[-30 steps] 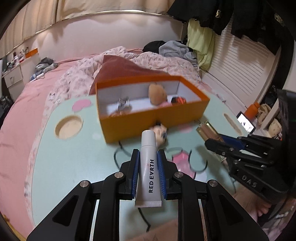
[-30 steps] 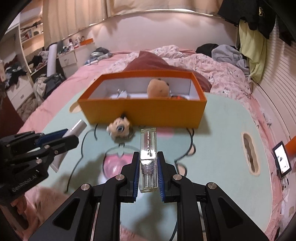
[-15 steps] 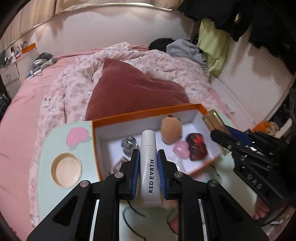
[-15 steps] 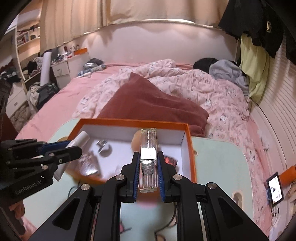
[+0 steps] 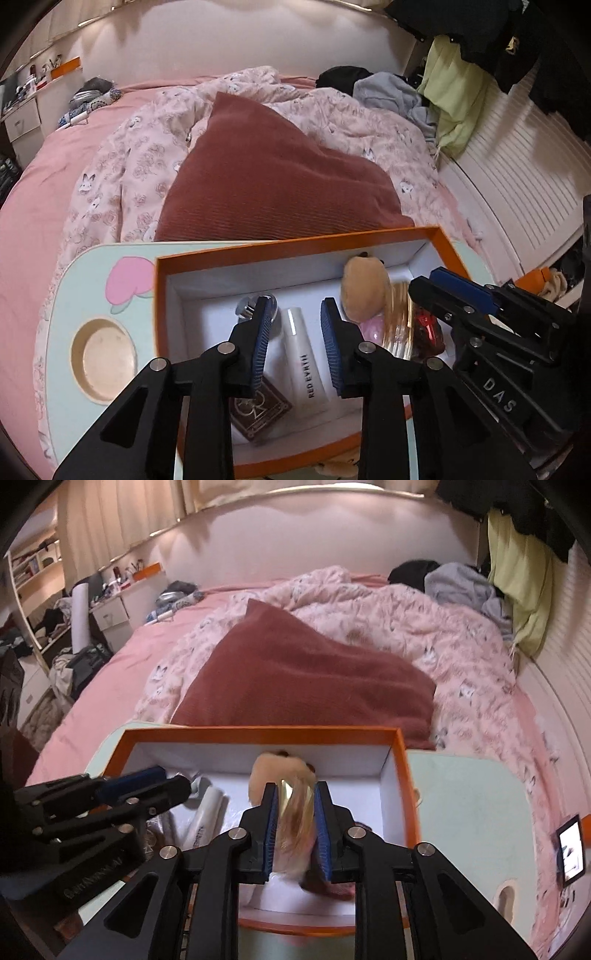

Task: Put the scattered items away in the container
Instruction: 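Carry the tube into the orange box with left while right carries the perfume bottle in, then open both grippers over the box and move them back to the table, then grasp the clear pink heart-shaped gel item with the right gripper, then grasp the white cartoon figurine with left while right holds the heart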

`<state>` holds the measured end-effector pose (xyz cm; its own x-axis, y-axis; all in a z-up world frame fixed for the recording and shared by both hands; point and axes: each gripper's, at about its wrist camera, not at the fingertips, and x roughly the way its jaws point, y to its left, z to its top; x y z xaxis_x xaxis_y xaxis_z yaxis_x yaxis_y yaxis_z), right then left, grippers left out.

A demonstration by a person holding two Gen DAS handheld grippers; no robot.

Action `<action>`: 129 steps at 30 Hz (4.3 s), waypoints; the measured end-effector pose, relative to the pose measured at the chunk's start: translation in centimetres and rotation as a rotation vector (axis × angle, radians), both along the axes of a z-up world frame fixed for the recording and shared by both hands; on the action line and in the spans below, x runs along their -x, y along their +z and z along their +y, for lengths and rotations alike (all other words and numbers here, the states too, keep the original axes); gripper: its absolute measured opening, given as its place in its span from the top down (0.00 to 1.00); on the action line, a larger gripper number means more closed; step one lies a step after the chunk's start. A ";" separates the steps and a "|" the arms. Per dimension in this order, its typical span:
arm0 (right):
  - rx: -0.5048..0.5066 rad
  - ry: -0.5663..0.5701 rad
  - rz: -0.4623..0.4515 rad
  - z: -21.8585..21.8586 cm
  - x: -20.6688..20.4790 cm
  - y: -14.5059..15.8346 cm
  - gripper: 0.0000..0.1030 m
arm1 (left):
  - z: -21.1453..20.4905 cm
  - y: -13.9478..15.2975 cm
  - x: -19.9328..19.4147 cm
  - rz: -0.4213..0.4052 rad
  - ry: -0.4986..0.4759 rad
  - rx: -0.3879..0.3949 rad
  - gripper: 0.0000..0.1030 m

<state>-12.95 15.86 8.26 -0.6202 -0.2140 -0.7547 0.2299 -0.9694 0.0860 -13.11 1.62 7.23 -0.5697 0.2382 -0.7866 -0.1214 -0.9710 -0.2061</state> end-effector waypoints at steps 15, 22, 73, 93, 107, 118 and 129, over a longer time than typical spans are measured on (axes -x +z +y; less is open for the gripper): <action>0.032 -0.036 0.008 0.3 -13.8 0.0 0.36 | -0.6 1.3 -14.0 0.090 -0.073 0.018 0.32; -0.079 -0.009 0.000 -0.1 -18.0 -3.2 0.33 | -0.1 -2.7 -17.7 0.063 -0.028 0.031 0.32; -0.077 -0.018 -0.080 0.4 -17.7 -5.1 0.03 | -1.9 -6.5 -18.2 -0.019 0.080 0.189 0.00; -0.136 0.151 -0.134 -5.7 -15.7 -5.8 0.56 | -8.8 -4.4 -21.1 0.087 0.323 0.034 0.03; 0.058 0.001 -0.064 -0.7 -17.7 -4.2 0.64 | -4.7 -2.7 -19.2 0.110 0.109 0.043 0.05; 0.065 -0.028 -0.006 0.1 -18.7 -3.7 0.63 | 2.1 -2.4 -12.4 0.115 -0.102 0.122 0.21; 0.073 -0.025 -0.008 0.3 -18.7 -3.8 0.63 | 6.6 -3.2 -9.6 0.089 -0.158 0.237 0.27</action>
